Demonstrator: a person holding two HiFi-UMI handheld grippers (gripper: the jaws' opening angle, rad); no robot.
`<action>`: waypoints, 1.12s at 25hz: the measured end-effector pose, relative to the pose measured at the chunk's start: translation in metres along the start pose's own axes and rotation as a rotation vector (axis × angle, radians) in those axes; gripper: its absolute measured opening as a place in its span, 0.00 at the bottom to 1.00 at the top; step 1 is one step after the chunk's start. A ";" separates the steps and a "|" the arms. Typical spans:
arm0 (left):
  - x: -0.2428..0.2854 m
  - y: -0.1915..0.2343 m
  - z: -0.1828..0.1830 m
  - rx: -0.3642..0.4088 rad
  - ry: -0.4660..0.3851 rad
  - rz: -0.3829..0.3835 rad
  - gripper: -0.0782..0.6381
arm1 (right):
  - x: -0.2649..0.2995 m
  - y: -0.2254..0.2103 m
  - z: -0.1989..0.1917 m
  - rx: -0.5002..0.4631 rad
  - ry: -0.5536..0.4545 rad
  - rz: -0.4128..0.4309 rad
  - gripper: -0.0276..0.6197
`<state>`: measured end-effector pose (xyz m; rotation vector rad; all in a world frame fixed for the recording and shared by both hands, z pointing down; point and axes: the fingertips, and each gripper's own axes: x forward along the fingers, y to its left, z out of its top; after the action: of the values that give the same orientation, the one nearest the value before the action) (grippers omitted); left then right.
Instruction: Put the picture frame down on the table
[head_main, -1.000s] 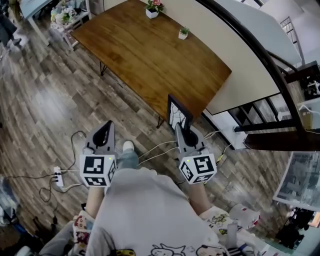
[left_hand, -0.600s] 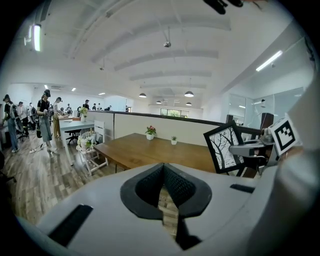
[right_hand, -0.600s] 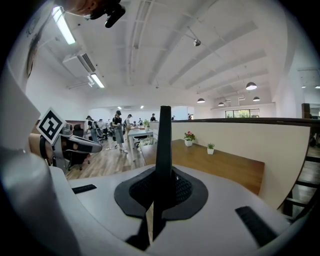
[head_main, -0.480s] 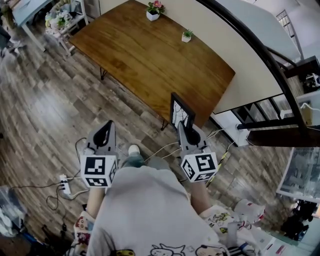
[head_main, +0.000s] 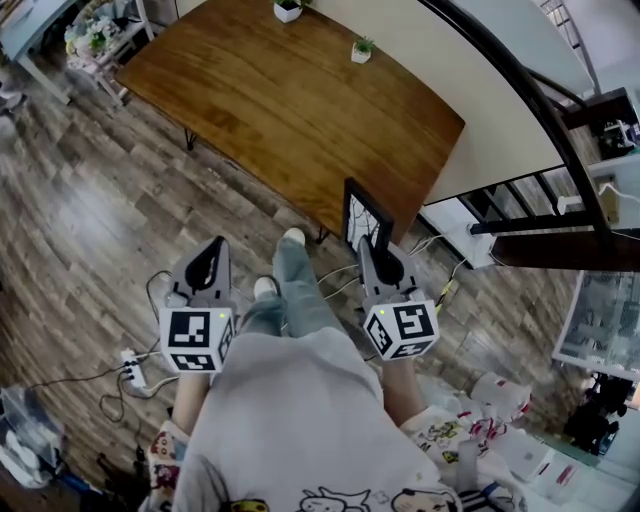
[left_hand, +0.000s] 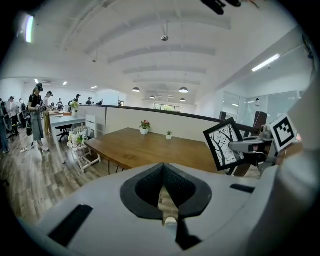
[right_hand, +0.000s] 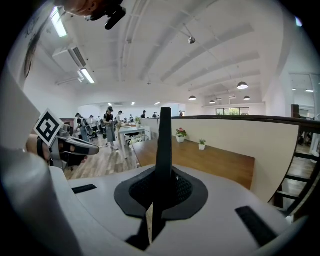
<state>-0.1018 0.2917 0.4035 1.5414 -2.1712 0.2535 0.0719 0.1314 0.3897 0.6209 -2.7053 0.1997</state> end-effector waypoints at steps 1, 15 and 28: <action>0.004 0.000 0.001 0.003 0.003 -0.004 0.11 | 0.002 -0.003 0.000 0.001 0.000 -0.005 0.06; 0.101 0.005 0.053 0.065 0.000 -0.067 0.11 | 0.065 -0.068 0.022 0.041 -0.018 -0.087 0.06; 0.203 -0.012 0.118 0.119 -0.012 -0.132 0.11 | 0.112 -0.152 0.053 0.067 -0.020 -0.170 0.06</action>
<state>-0.1752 0.0686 0.3939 1.7485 -2.0860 0.3359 0.0293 -0.0602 0.3911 0.8726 -2.6563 0.2414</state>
